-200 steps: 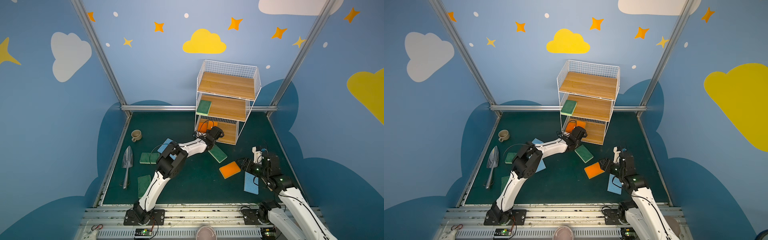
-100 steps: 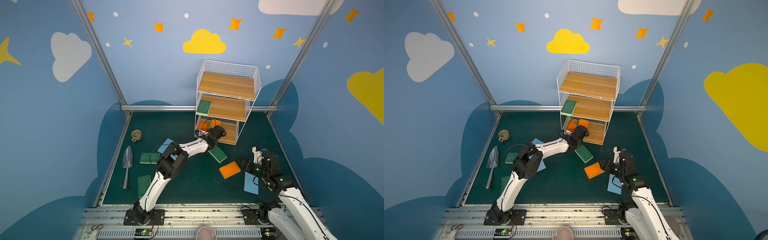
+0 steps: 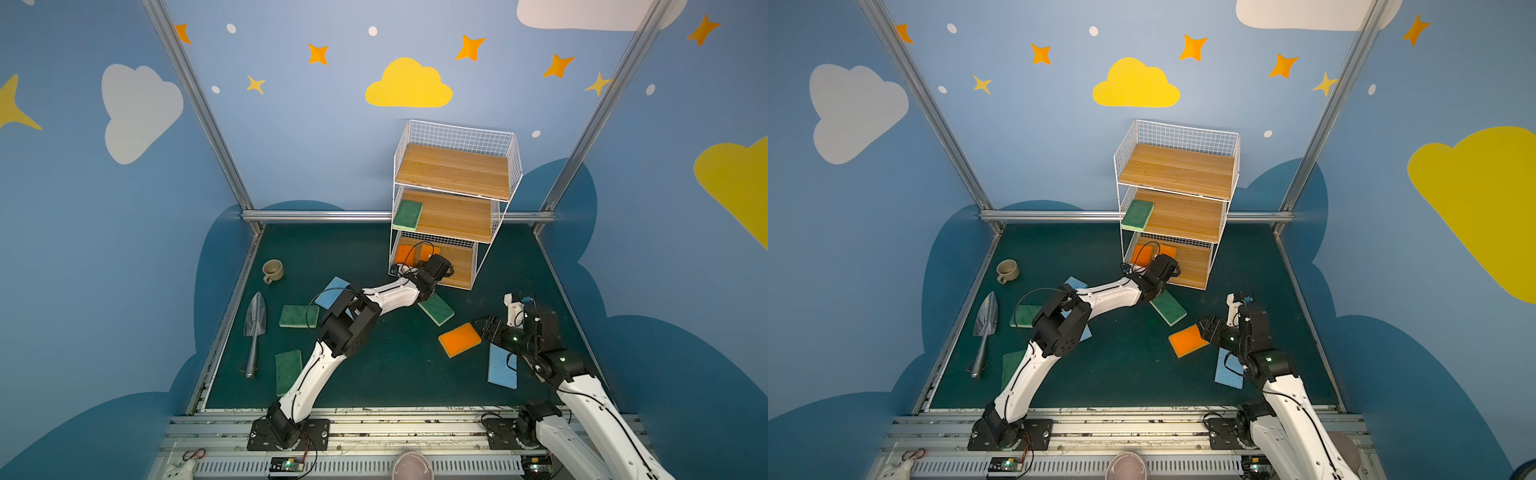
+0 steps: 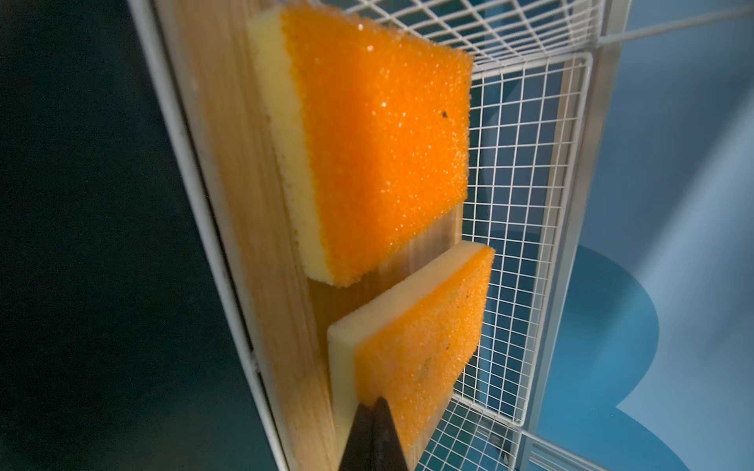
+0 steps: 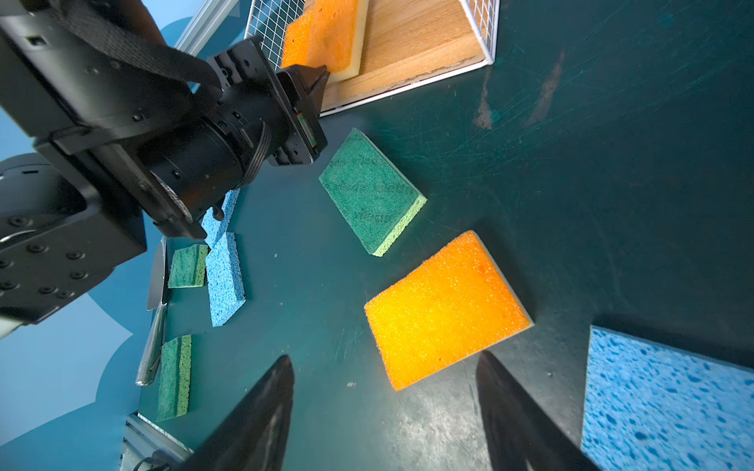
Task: Arrange cleaning sponges on a shelf
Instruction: Place the cleaning sponge on the shelf.
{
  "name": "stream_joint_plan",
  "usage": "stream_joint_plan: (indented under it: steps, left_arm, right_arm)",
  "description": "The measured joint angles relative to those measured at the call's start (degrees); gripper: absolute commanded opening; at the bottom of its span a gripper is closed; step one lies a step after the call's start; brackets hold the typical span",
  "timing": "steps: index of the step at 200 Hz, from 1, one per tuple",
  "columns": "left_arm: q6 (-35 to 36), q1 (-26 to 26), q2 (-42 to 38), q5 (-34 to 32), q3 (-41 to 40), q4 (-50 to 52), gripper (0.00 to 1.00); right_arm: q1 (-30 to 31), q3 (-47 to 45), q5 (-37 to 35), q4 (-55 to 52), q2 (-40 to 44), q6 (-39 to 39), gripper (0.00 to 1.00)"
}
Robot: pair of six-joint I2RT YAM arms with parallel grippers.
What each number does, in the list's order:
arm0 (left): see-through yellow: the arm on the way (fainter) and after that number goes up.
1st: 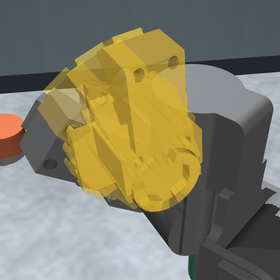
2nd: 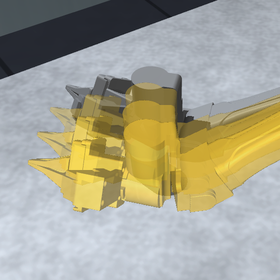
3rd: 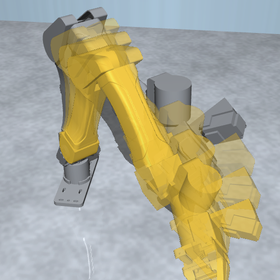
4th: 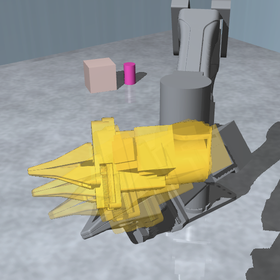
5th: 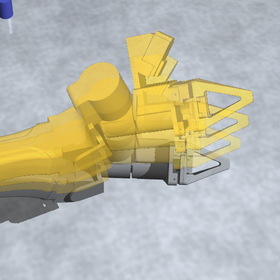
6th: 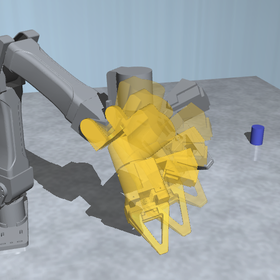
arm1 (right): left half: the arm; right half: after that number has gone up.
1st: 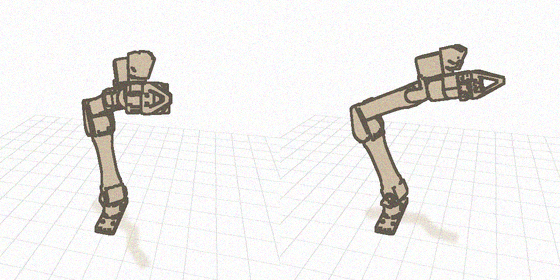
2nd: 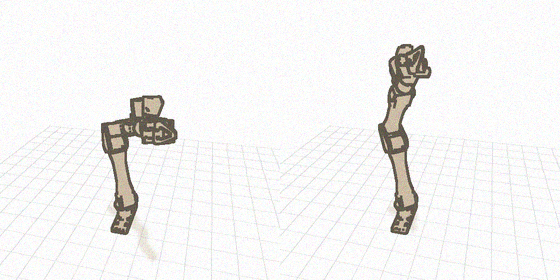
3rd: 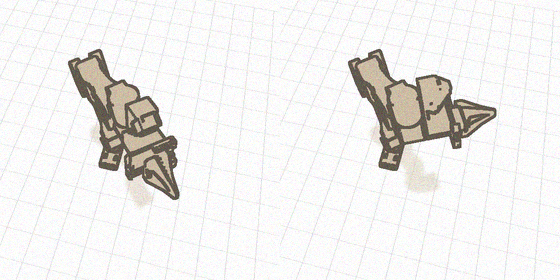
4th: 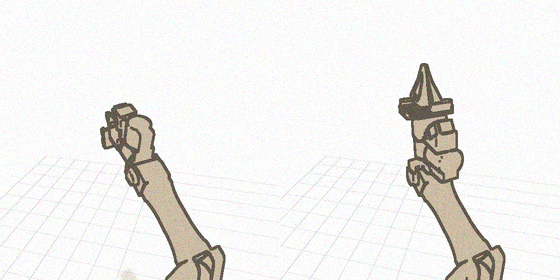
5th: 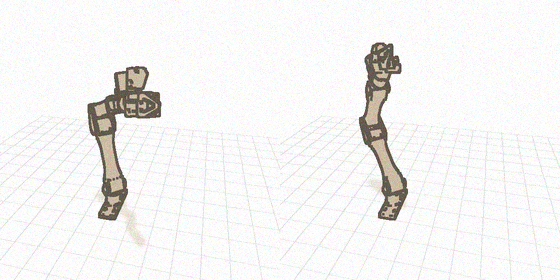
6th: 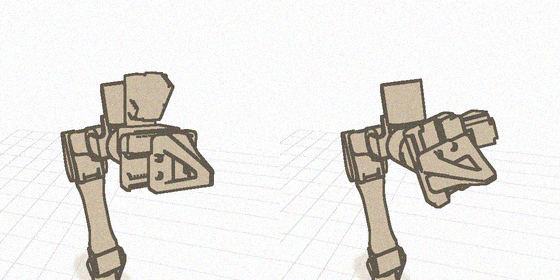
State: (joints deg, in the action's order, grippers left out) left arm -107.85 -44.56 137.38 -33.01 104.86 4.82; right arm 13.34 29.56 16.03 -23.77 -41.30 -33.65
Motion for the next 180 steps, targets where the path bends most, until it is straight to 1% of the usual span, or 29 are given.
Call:
stream_joint_plan:
  steps: [104,115,133,151,161,180]
  left_arm:
    - [-1.51,0.85,-0.55,-0.42,-3.26,-1.25,0.04]
    - [-1.46,0.96,-0.66,-0.37,-3.61,-1.75,0.11]
    - [-1.44,1.27,-0.66,-0.09,-4.22,-2.51,0.3]
    - [-1.18,1.64,-0.68,-0.11,-4.57,-3.21,0.46]
    - [-0.94,1.81,-0.9,-0.15,-4.57,-3.89,0.51]
    - [-0.24,1.92,-1.14,-0.24,-4.5,-4.39,0.59]
  right_arm:
    - [0.0,0.0,0.52,0.07,-0.63,0.0,0.7]
    - [0.0,0.0,0.59,0.13,-0.63,0.0,0.7]
    - [0.0,0.0,0.7,0.35,-0.74,-0.02,0.7]
    - [0.0,0.0,0.74,0.42,-0.9,0.0,0.7]
    - [0.0,0.0,0.74,0.42,-0.96,0.0,0.7]
    - [0.0,0.0,0.76,0.42,-1.01,0.0,0.7]
